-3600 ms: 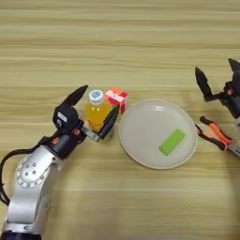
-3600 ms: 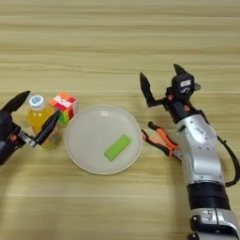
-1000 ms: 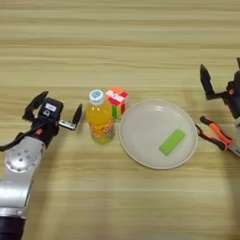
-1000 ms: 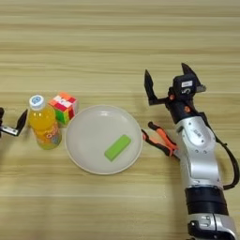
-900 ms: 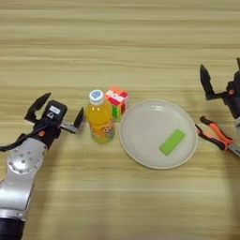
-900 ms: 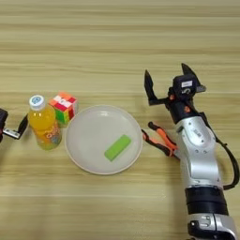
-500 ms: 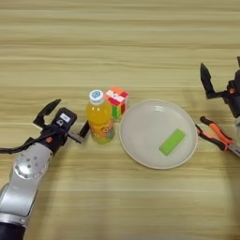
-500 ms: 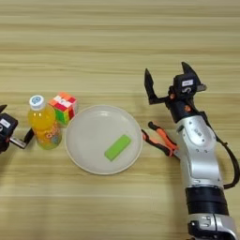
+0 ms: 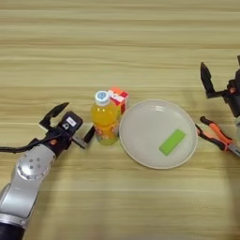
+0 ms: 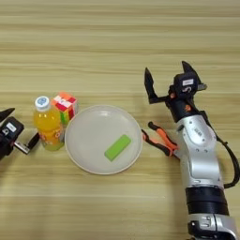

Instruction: Move the objects on the table

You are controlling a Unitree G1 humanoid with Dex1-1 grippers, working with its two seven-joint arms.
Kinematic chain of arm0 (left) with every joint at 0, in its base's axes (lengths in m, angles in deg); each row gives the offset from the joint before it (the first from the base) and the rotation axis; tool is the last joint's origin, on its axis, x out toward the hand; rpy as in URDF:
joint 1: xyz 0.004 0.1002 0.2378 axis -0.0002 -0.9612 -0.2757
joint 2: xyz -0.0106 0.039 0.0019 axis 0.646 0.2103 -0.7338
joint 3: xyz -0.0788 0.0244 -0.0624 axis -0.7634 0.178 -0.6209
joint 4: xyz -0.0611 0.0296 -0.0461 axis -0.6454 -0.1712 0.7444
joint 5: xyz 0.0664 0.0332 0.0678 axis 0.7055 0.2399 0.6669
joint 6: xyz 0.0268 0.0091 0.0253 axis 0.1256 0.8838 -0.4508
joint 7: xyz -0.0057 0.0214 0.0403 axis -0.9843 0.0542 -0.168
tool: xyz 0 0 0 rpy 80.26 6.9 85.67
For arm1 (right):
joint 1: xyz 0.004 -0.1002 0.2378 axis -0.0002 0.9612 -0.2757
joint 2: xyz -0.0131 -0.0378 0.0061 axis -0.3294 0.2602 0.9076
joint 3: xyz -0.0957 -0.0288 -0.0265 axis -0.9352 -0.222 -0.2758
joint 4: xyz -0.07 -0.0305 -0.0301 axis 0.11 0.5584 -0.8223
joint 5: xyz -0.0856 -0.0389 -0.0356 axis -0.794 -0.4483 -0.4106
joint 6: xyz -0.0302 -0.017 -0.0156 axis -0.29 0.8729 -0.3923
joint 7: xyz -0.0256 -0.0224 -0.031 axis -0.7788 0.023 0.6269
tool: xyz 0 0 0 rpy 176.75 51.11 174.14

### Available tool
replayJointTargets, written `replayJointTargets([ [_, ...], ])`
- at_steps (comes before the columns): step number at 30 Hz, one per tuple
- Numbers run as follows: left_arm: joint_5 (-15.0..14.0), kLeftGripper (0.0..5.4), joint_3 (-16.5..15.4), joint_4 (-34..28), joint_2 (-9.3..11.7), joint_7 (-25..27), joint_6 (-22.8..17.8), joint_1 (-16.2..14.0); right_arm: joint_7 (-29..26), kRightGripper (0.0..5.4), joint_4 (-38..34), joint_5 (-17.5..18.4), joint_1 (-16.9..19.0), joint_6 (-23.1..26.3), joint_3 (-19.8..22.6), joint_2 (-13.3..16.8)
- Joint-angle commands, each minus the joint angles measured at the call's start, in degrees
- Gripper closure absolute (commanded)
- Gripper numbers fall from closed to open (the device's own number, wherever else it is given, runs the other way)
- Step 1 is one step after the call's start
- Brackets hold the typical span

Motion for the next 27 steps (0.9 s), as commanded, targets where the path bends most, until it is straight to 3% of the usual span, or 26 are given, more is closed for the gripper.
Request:
replayJointTargets([
  [1, 0.56, 0.03, 0.85, -0.69, 0.55, 0.94, -0.15, -0.14, -0.44, 0.0, -1.18, 0.5, -0.28, 1.19, 0.13, 0.28],
  [27, -0.23, 0.03, 3.31, 0.48, -0.91, 2.59, 0.75, 3.23, -0.12, 0.0, -0.07, 0.66, -0.96, 0.88, 0.88, 0.37],
])
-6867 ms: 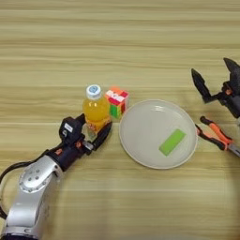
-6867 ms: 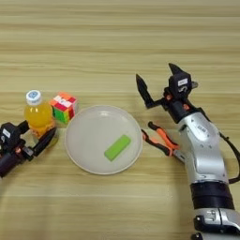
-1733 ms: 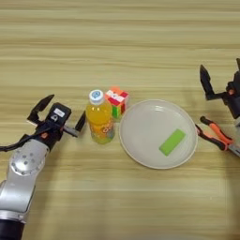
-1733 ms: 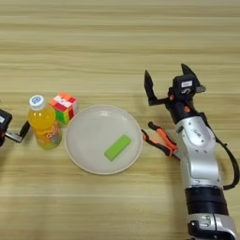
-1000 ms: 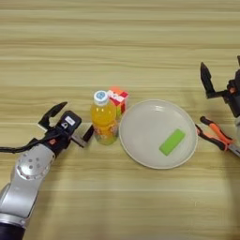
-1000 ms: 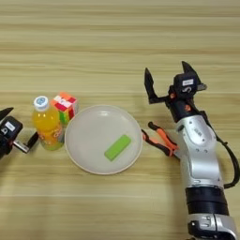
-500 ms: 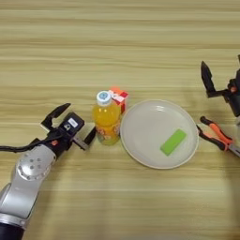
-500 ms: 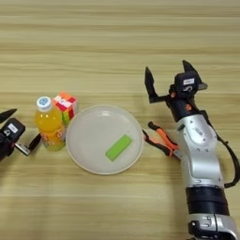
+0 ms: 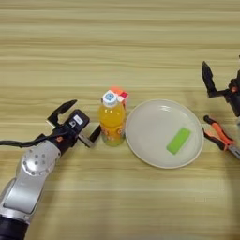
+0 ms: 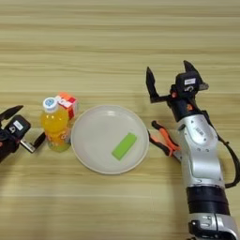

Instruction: Move the objects on the table

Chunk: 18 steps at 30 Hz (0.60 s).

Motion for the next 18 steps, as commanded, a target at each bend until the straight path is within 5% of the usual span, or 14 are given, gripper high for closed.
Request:
replayJointTargets([
  [1, -0.04, 0.03, 1.24, 0.24, -0.52, 0.88, 0.41, 0.91, -0.09, 0.0, -0.2, 0.34, -0.76, 0.58, 0.35, 0.18],
  [18, -0.03, 0.03, 1.92, -1.32, -1.07, 1.41, -0.19, 1.68, 0.24, 0.0, -0.45, 0.32, -0.84, 0.48, 0.55, 0.22],
])
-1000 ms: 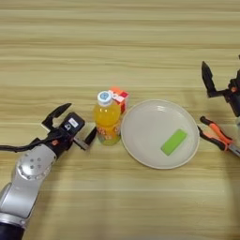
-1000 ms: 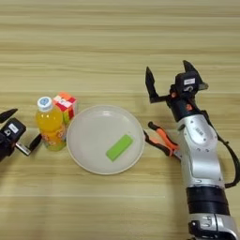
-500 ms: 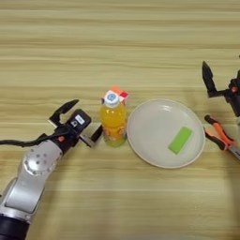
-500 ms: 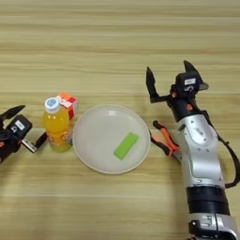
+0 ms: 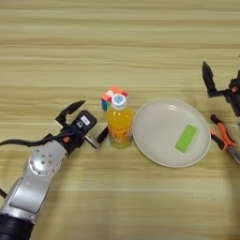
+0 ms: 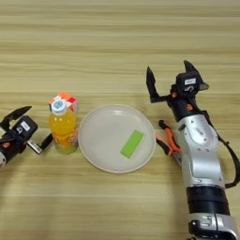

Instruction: Move the objects on the table

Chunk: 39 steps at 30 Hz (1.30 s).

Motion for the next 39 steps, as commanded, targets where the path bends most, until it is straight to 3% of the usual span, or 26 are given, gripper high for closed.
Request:
replayJointTargets([
  [1, 0.06, 0.03, 0.4, -1.05, 0.03, 0.63, -0.23, 1.33, 0.11, 0.0, -0.42, 0.28, -0.87, 0.44, 0.48, 0.2],
  [39, 1.03, 0.03, 6.13, -1.84, -2.82, 0.96, -1.35, 2.57, 0.91, 0.0, -0.91, 0.06, -0.93, 0.18, 0.84, -0.13],
])
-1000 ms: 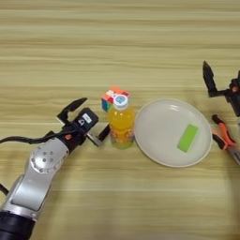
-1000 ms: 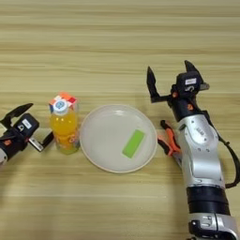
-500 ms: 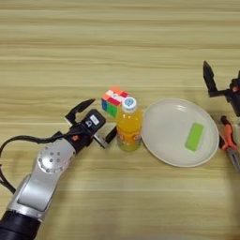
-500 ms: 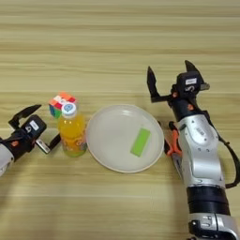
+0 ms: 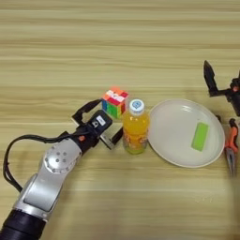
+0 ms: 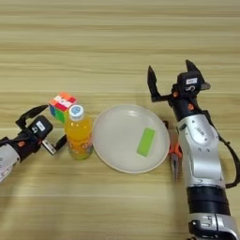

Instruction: Move the objects on the table

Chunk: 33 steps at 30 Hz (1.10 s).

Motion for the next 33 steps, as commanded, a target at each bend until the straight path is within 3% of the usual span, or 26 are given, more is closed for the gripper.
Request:
replayJointTargets([
  [1, 0.6, 0.03, 1.17, -1.02, -0.48, 0.68, -0.86, 0.79, 0.57, 0.0, -0.67, 0.11, -0.94, 0.19, 0.46, -0.04],
  [16, 0.67, 0.03, 0.98, -0.56, -0.59, -0.05, -0.59, 1.16, 0.35, 0.0, -0.31, 0.16, -1.16, 0.1, 0.82, 0.25],
  [26, -0.32, 0.03, -1.87, -1.33, -0.65, -1.55, -0.15, 1.71, -0.47, 0.0, 0.85, 0.3, -1.74, 0.05, 0.97, 0.63],
  [32, -4.62, 0.03, -5.65, -2.07, -2.41, -1.81, -0.22, 3.21, -0.98, 0.0, 0.87, 0.78, -1.46, -0.34, 1.0, 0.57],
  [33, -7.43, 0.03, -6.8, -2.64, -3.32, -0.98, -1.38, 3.42, -1.07, 0.0, 0.81, 0.93, -1.35, -0.4, 1.0, 0.55],
])
